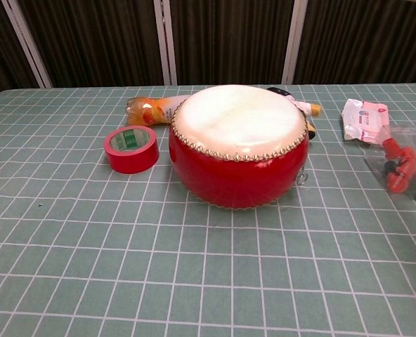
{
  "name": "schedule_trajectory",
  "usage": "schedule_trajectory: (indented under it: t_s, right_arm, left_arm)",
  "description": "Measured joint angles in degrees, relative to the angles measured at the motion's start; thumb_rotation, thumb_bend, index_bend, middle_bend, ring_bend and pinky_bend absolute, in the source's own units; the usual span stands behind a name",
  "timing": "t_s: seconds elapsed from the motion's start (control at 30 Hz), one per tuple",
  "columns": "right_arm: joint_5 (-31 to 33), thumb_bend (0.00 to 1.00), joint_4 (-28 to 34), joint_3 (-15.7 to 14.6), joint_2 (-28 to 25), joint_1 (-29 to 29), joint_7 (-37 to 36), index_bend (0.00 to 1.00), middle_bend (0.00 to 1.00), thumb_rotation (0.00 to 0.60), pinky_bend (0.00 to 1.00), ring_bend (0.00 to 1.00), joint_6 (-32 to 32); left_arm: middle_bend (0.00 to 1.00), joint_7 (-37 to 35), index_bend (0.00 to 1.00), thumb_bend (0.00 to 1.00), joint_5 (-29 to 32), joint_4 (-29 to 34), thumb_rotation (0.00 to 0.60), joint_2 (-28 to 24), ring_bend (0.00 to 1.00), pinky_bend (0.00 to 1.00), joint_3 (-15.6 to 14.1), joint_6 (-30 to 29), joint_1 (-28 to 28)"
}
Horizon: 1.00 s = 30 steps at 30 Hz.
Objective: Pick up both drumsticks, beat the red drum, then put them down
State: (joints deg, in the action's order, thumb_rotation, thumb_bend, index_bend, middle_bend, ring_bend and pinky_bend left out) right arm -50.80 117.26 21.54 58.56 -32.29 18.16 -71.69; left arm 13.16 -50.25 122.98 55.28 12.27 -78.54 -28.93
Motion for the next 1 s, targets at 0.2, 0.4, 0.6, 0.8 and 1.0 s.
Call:
schedule_trajectory:
  t_s: [0.2,0.4,0.6,0.8,1.0]
  right_arm:
    - [1.7,0.62,-4.7,-4.2,7.2,-3.2,8.6,1.00,1.00,0.600,1.00,1.00,1.0]
    - [0.2,0.62,-14.2,-11.6,16.7,-5.8,23.9,1.00,1.00,0.600,1.00,1.00,-0.1]
    - [-2.4,0.62,-24.1,-16.3,24.8,-7.2,38.0,1.00,1.00,0.600,1.00,1.00,-4.2]
    - [-2.4,0.62,-21.2,-13.1,22.9,-5.8,32.6,1.00,1.00,0.600,1.00,1.00,-7.8]
    - [-3.4,0.62,-12.1,-9.2,14.7,-0.8,17.6,1.00,1.00,0.600,1.00,1.00,-11.1]
  left_arm:
    - [1.00,-1.3,0.77,0.58,0.9,-0.8,0.600,-0.7,1.00,1.00,0.8,2.1,0.2]
    - [1.00,-0.6,0.77,0.58,1.4,-1.5,0.600,-0.4,1.00,1.00,0.7,3.4,0.1]
    - [1.00,-0.5,0.77,0.58,1.3,-1.5,0.600,-0.3,1.00,1.00,0.7,3.5,0.3]
    - [1.00,0.1,0.77,0.58,0.7,-1.3,0.600,0.0,1.00,1.00,0.7,3.3,0.4]
    - [1.00,2.0,0.77,0.58,0.7,-0.8,0.600,1.0,1.00,1.00,1.2,2.8,-0.2]
